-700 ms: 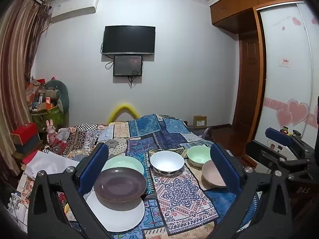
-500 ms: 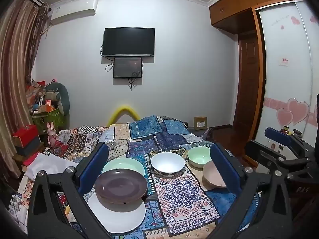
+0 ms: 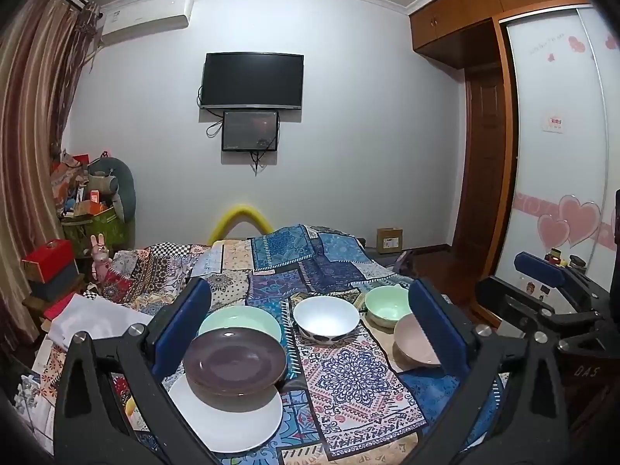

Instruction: Organize plates and bowls

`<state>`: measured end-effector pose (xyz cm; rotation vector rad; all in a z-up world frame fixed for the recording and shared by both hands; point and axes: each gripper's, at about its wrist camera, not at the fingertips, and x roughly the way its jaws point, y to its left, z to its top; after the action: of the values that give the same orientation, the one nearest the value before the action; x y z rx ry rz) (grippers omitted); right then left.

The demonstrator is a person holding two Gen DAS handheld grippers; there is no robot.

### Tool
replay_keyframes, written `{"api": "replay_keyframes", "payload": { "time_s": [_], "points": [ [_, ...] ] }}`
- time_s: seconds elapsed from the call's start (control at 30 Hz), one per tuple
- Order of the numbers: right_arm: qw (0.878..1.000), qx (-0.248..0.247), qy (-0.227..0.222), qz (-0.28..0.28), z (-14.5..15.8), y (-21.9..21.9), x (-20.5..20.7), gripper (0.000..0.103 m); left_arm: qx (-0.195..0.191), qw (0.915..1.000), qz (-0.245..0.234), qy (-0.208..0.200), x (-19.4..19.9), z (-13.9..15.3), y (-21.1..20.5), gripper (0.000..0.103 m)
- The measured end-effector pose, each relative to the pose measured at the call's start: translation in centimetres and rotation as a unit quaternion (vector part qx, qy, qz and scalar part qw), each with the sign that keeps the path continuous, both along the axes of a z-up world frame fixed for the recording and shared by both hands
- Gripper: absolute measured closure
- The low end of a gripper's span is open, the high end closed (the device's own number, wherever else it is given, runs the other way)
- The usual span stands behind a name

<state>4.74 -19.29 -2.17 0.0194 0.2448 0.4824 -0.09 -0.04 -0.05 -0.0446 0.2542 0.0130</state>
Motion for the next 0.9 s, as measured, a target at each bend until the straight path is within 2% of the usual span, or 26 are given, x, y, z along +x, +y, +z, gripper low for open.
{"api": "replay_keyframes", "payload": {
  "time_s": [0.9],
  "points": [
    [1.000, 0.002, 0.001, -0.001, 0.02, 0.50, -0.15, 0.000, -0.001, 1.0000, 0.001, -0.001, 0.09, -0.15, 0.14, 0.000]
  ]
}}
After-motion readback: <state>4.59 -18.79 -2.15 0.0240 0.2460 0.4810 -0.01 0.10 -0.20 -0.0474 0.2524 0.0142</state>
